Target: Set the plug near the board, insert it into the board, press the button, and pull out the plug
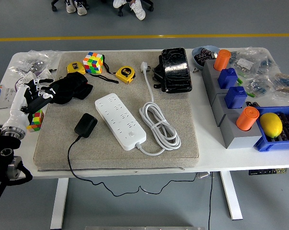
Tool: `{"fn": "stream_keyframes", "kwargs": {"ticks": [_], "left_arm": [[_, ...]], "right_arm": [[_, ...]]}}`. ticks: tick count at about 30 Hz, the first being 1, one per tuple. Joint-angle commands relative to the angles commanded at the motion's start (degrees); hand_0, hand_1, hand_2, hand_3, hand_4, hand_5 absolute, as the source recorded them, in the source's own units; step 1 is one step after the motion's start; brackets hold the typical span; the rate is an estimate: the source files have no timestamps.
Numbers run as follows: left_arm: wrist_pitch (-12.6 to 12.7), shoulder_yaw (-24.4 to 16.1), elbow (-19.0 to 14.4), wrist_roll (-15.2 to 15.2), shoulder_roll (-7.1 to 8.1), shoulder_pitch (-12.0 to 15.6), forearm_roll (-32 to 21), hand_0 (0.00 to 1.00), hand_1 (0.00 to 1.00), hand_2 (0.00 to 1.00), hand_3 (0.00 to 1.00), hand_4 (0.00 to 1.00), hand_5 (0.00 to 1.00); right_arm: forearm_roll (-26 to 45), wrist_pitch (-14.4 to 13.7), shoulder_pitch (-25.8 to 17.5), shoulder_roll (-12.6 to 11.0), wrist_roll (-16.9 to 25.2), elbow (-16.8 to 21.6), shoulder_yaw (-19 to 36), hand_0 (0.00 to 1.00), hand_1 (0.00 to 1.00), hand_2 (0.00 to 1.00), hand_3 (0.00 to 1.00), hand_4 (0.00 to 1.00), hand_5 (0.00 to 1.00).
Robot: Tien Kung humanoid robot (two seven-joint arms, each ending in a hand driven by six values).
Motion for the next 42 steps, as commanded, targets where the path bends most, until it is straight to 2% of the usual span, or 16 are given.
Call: {"fn": "stream_keyframes", "kwargs": {"ticks": [11, 42], "left_arm": [[-0.13, -0.23, 0.01, 0.07, 0.11, -0.13, 0.15, 0.290, 0.326, 0.462, 0.564, 0.790, 0.303], [-0.21, -1.27, -0.16, 0.05, -0.17, 0.56, 0.19, 0.291, 0.327, 0.462, 0.561, 0.792, 0.306]], "right_arm": [[-0.21, 0.06, 0.32, 0.00, 0.05, 0.07, 0.21, 0.480, 0.574, 0.571, 0.516, 0.882, 0.423], [-0.47, 0.09, -0.34, 0.53, 0.05, -0.08, 1.64, 0.481, 0.573, 0.574, 0.517, 0.886, 0.430]]}}
